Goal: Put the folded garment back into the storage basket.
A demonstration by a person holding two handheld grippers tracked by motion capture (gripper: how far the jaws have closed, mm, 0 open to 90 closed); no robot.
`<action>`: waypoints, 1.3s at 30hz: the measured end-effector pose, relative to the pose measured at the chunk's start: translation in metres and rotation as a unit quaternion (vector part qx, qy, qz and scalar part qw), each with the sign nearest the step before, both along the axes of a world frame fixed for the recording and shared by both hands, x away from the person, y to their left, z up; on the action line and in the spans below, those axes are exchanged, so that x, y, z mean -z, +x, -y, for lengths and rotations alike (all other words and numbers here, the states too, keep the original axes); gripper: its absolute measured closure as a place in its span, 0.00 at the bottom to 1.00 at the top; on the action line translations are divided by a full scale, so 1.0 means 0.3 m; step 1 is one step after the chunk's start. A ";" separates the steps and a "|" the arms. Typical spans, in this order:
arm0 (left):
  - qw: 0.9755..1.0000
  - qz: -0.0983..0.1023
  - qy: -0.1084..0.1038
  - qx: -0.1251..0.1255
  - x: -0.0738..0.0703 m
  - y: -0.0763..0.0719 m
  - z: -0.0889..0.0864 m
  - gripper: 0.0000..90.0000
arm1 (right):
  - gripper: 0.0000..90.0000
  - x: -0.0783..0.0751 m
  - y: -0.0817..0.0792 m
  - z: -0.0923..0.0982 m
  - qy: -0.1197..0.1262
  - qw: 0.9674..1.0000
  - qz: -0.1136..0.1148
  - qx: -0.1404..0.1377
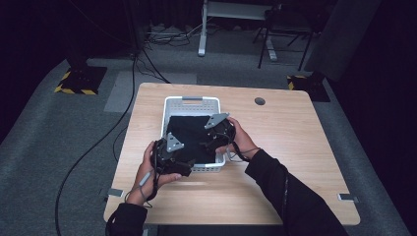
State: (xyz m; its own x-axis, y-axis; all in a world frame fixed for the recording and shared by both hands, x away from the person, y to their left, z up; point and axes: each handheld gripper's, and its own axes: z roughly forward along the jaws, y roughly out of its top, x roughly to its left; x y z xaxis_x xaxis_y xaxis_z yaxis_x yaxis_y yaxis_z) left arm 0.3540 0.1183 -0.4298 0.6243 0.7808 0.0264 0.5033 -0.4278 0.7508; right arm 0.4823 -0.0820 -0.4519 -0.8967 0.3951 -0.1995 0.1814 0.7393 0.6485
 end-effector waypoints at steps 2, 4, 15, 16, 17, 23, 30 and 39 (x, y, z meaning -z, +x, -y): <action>1.000 0.000 0.001 0.006 0.001 -0.004 0.006 0.06 | 0.07 0.001 -0.001 0.000 -0.001 1.000 -0.002 -0.002; 1.000 -0.001 0.005 0.011 0.000 -0.008 0.010 0.04 | 0.05 0.001 -0.002 0.000 -0.001 1.000 -0.003 -0.004; 1.000 0.019 0.005 0.005 -0.007 -0.036 0.038 0.03 | 0.04 0.001 -0.015 0.001 -0.015 1.000 0.000 -0.011; 1.000 0.021 0.010 0.003 -0.009 -0.038 0.041 0.03 | 0.04 0.000 -0.016 0.002 -0.013 1.000 0.000 -0.012; 1.000 0.023 0.016 0.003 -0.010 -0.040 0.044 0.03 | 0.04 -0.002 -0.016 0.004 -0.013 1.000 0.000 -0.010; 0.998 0.032 0.045 0.000 -0.019 -0.047 0.056 0.03 | 0.05 -0.014 -0.023 0.009 -0.015 1.000 0.001 -0.006; 0.998 0.040 0.042 0.000 -0.029 -0.057 0.058 0.03 | 0.05 -0.034 -0.037 0.020 -0.017 1.000 0.008 -0.008; 0.998 0.055 0.044 0.004 -0.048 -0.074 0.071 0.03 | 0.06 -0.063 -0.056 0.034 -0.019 1.000 0.018 -0.010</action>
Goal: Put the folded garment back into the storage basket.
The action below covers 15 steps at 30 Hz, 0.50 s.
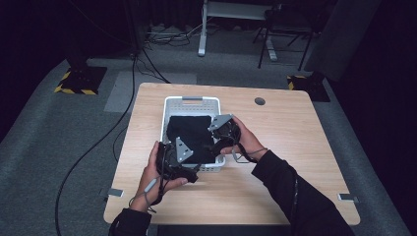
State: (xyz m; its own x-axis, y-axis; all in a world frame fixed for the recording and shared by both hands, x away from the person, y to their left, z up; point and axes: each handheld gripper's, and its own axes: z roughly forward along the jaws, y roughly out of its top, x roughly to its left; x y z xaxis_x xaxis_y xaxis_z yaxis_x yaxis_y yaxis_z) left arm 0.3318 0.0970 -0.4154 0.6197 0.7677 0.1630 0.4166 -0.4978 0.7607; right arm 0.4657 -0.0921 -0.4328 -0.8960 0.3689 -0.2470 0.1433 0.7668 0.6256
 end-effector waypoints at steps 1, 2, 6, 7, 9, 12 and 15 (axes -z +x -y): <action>1.000 0.000 0.000 0.001 -0.002 -0.001 0.000 0.03 | 0.06 -0.003 -0.003 0.002 0.002 1.000 0.001 0.000; 1.000 0.003 0.002 0.000 -0.005 -0.003 0.001 0.03 | 0.06 -0.006 -0.005 0.004 0.001 1.000 0.002 0.001; 1.000 0.006 0.004 0.002 -0.012 -0.011 0.009 0.03 | 0.06 -0.018 -0.014 0.013 0.001 1.000 0.005 0.004; 1.000 0.006 0.004 0.002 -0.012 -0.011 0.009 0.03 | 0.06 -0.020 -0.016 0.016 0.002 1.000 0.007 0.003; 1.000 0.008 0.002 0.004 -0.015 -0.015 0.018 0.03 | 0.06 -0.027 -0.024 0.023 0.002 1.000 0.009 0.002; 1.000 0.015 0.002 0.001 -0.020 -0.020 0.024 0.03 | 0.06 -0.035 -0.032 0.031 0.003 1.000 0.010 -0.001; 1.000 0.018 0.003 0.004 -0.022 -0.024 0.030 0.02 | 0.06 -0.045 -0.043 0.042 0.003 1.000 0.013 -0.004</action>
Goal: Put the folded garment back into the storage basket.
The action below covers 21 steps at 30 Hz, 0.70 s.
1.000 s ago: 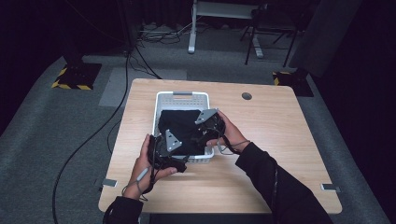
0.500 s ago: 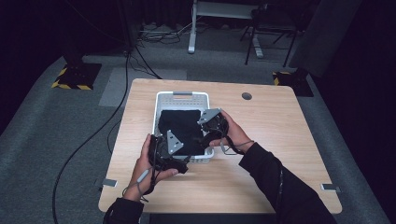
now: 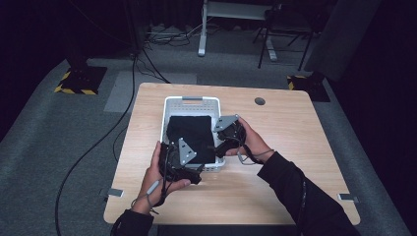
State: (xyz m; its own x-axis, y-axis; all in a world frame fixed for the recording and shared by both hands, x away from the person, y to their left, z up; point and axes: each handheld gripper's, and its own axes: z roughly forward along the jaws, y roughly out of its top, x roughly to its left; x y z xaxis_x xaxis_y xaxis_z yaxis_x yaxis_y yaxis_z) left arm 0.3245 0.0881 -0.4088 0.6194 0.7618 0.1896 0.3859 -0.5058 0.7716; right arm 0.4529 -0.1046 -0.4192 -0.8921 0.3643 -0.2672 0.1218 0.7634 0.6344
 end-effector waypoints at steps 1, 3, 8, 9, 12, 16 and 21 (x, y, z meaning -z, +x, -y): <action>1.000 0.000 -0.001 -0.001 0.000 -0.002 0.002 0.02 | 0.06 -0.003 -0.004 0.003 -0.001 1.000 0.000 0.000; 1.000 0.001 0.000 0.003 -0.002 -0.005 0.006 0.02 | 0.06 -0.009 -0.010 0.008 -0.006 1.000 0.003 -0.003; 1.000 0.006 0.003 0.007 -0.011 -0.017 0.016 0.02 | 0.06 -0.024 -0.026 0.023 -0.004 1.000 0.006 -0.005; 1.000 0.008 0.005 0.007 -0.013 -0.019 0.019 0.02 | 0.06 -0.026 -0.030 0.025 -0.004 1.000 0.005 -0.005; 1.000 0.011 0.006 0.011 -0.018 -0.025 0.026 0.02 | 0.06 -0.034 -0.041 0.034 -0.008 1.000 0.007 -0.007; 1.000 0.013 0.008 0.017 -0.022 -0.035 0.040 0.02 | 0.06 -0.045 -0.059 0.046 -0.010 1.000 0.009 -0.013; 1.000 0.015 0.010 0.023 -0.026 -0.043 0.054 0.02 | 0.06 -0.056 -0.077 0.062 -0.009 1.000 0.012 -0.015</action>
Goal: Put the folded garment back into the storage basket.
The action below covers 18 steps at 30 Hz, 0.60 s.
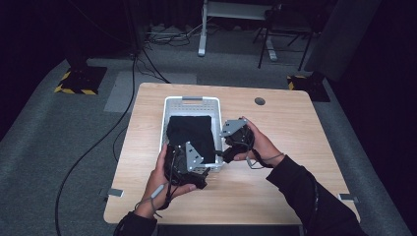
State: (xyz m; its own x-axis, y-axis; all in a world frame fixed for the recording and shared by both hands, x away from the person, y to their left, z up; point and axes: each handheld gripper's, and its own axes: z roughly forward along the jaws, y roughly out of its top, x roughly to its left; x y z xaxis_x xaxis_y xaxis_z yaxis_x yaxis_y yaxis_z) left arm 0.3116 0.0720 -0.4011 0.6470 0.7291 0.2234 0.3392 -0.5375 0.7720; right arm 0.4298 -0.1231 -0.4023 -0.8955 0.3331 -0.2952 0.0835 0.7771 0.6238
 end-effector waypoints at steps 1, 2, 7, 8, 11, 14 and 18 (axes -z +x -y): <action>1.000 0.000 0.002 0.003 0.000 -0.002 0.003 0.02 | 0.06 -0.003 -0.005 0.005 0.001 1.000 0.001 -0.001; 1.000 0.001 0.001 0.004 0.000 -0.005 0.007 0.02 | 0.06 -0.005 -0.010 0.010 0.001 1.000 0.002 -0.002; 1.000 0.002 -0.001 0.010 0.000 -0.016 0.023 0.02 | 0.06 -0.017 -0.036 0.033 0.000 1.000 0.008 -0.005; 1.000 0.003 0.002 0.012 -0.001 -0.017 0.024 0.02 | 0.06 -0.020 -0.041 0.037 -0.002 1.000 0.010 -0.006; 1.000 0.004 0.002 0.015 -0.002 -0.024 0.032 0.02 | 0.06 -0.024 -0.057 0.053 -0.003 1.000 0.013 -0.008; 1.000 0.005 0.000 0.019 -0.001 -0.031 0.042 0.02 | 0.05 -0.025 -0.073 0.073 -0.002 1.000 0.014 -0.010; 1.000 0.004 0.001 0.028 0.004 -0.041 0.061 0.02 | 0.05 -0.020 -0.086 0.100 -0.005 1.000 0.015 -0.010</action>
